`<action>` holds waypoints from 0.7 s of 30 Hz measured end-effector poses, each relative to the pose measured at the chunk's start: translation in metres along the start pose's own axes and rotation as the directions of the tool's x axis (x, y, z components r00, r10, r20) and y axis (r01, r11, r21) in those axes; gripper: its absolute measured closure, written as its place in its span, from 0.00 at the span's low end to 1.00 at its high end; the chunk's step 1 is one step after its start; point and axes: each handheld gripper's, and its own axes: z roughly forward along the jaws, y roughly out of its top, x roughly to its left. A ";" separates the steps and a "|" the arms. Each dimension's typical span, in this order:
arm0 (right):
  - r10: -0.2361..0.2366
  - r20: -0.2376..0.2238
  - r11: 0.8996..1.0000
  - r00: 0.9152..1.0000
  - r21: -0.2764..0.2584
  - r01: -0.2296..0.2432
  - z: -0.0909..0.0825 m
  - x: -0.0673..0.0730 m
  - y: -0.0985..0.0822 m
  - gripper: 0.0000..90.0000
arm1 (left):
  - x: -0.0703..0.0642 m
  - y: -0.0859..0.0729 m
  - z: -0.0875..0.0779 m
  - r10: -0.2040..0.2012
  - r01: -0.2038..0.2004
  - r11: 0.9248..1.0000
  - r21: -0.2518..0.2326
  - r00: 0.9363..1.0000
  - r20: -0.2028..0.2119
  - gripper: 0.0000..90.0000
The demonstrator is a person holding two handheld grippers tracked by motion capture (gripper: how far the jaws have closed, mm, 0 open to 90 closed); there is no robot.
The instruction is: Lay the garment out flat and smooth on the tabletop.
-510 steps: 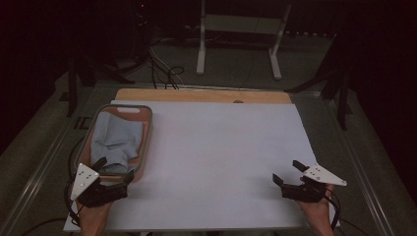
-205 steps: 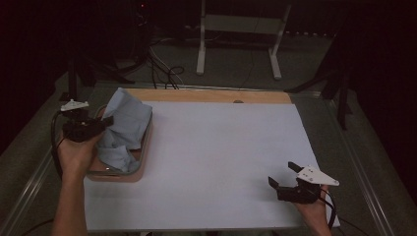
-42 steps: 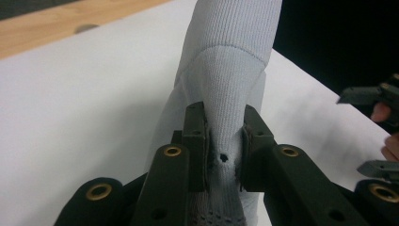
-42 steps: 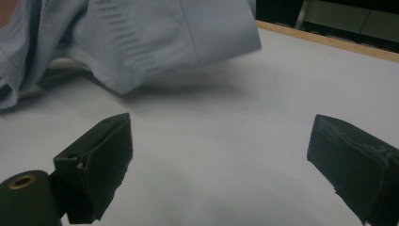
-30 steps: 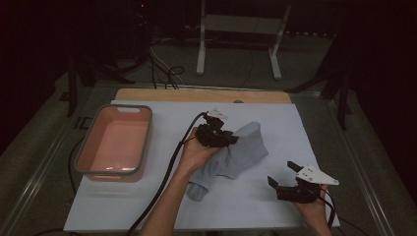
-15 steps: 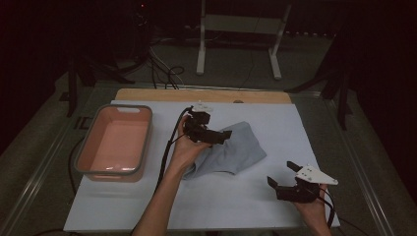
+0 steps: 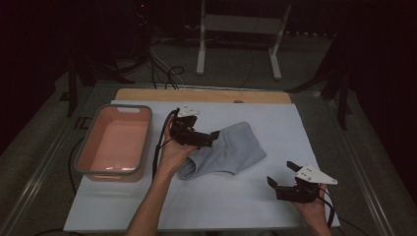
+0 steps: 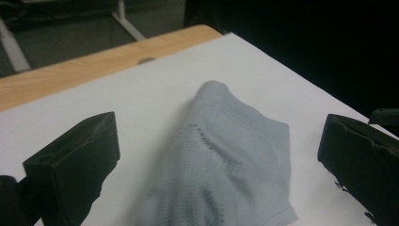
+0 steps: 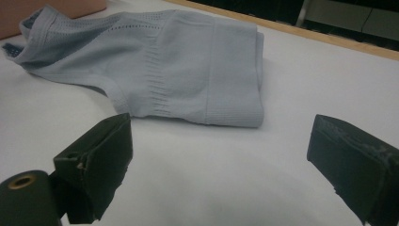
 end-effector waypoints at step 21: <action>0.001 0.019 1.000 1.000 0.005 -0.002 -0.001 -0.001 -0.001 0.08 | 0.006 -0.046 -0.028 0.012 -0.014 1.000 -0.019 0.995 -0.098 0.01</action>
